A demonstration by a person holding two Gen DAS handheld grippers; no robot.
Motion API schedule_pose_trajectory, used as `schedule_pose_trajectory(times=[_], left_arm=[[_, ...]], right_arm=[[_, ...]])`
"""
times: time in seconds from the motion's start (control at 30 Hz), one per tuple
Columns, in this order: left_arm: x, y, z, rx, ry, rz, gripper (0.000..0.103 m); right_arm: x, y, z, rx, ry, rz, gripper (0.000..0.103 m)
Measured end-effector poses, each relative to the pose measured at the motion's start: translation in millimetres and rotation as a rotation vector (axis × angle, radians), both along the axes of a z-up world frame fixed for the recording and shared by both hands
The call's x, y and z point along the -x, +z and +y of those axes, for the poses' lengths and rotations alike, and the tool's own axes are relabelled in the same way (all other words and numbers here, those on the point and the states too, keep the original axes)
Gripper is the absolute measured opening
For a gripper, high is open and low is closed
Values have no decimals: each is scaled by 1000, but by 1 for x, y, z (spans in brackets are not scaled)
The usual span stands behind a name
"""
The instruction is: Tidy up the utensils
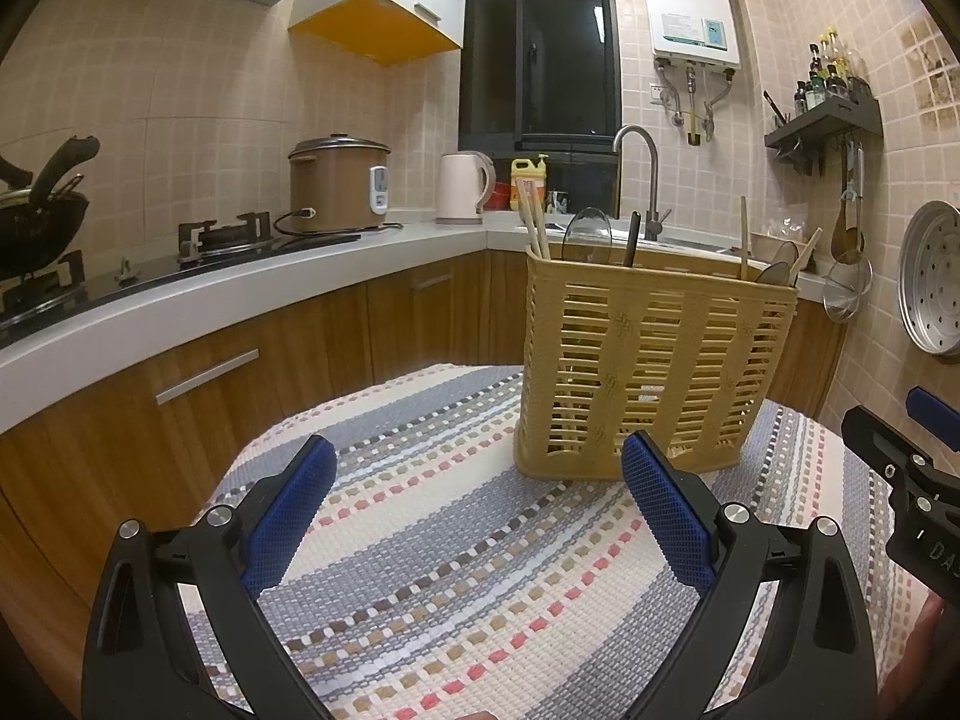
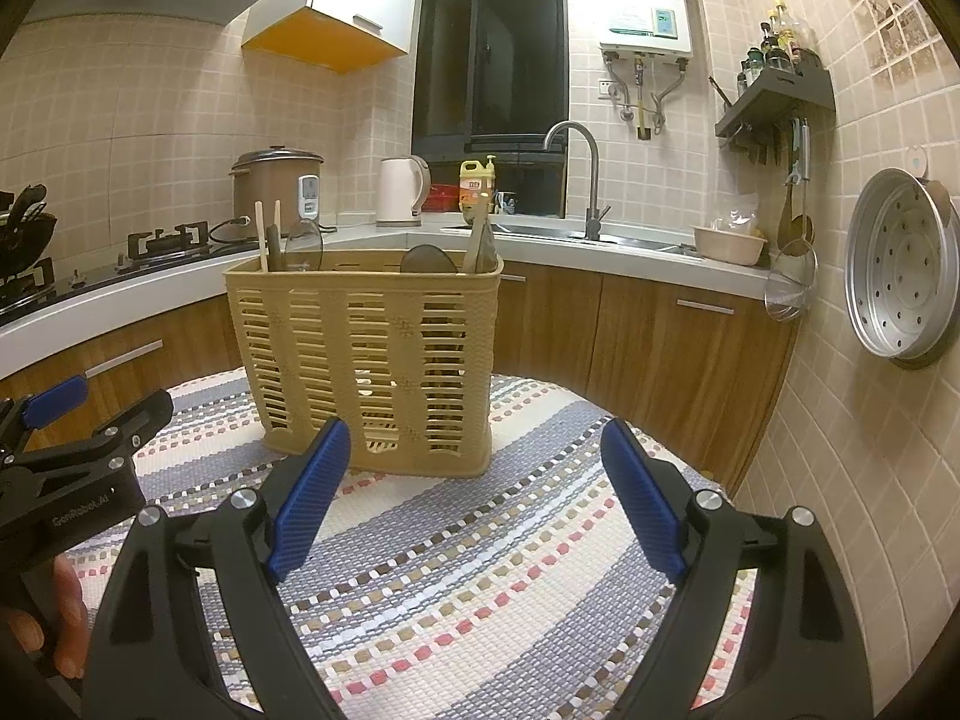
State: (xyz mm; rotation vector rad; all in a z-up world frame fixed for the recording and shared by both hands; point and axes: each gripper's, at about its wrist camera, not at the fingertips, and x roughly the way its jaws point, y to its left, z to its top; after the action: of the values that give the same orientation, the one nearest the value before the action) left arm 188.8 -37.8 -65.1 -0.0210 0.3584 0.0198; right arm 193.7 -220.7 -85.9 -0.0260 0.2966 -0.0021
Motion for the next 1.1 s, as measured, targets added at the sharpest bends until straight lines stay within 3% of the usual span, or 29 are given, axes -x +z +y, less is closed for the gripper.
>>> schedule_pose_trajectory(times=[1.1], left_arm=[[-2, 0, 4, 7, -3, 6, 94]], right_arm=[[-4, -2, -5, -19, 20, 21, 89]])
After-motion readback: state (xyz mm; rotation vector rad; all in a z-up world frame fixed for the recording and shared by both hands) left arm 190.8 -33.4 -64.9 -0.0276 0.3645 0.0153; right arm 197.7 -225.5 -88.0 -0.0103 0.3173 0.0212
